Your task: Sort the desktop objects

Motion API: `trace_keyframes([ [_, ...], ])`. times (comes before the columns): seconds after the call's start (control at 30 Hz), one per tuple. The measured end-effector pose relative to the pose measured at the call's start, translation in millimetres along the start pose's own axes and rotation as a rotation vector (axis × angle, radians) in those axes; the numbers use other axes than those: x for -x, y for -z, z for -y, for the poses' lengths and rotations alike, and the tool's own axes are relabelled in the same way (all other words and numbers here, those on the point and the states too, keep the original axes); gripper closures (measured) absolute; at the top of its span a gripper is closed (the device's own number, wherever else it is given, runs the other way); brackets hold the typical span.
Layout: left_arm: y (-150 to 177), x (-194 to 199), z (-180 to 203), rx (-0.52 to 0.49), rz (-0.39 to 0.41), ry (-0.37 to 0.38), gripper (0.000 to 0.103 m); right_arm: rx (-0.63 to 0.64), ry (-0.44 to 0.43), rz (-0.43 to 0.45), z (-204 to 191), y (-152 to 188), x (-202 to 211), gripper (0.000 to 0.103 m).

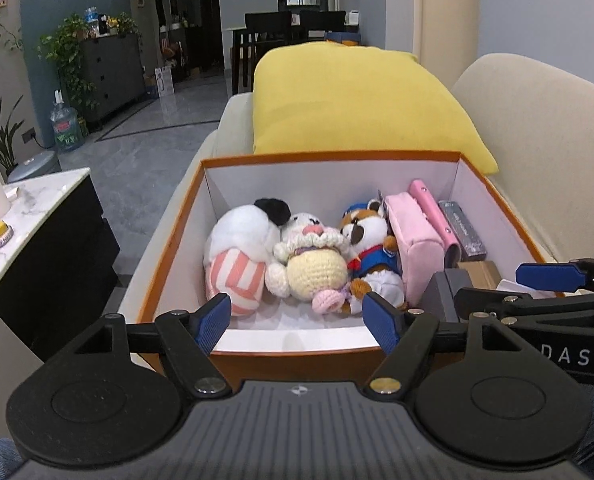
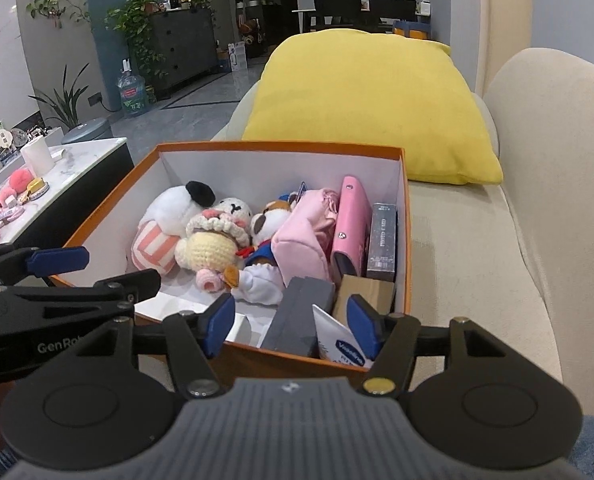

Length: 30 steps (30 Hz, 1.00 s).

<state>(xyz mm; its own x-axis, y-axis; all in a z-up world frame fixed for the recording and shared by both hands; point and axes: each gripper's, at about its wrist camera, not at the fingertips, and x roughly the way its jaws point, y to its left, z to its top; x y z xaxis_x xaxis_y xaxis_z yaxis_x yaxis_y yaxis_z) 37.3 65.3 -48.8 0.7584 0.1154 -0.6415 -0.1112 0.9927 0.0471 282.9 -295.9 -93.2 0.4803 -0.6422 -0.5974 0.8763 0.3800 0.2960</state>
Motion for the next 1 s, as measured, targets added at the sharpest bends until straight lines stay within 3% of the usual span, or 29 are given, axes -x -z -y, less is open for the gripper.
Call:
trace_keyframes([
  [0.13,3.1,-7.6,-0.4,0.010,-0.030,0.008,0.018,0.010,0.002,0.000,-1.0,1.3,-5.4,0.039],
  [1.0,1.3,-10.4,-1.6,0.038,-0.042,0.033,0.017,0.017,0.012,-0.010,0.8,2.3,-15.5,0.038],
])
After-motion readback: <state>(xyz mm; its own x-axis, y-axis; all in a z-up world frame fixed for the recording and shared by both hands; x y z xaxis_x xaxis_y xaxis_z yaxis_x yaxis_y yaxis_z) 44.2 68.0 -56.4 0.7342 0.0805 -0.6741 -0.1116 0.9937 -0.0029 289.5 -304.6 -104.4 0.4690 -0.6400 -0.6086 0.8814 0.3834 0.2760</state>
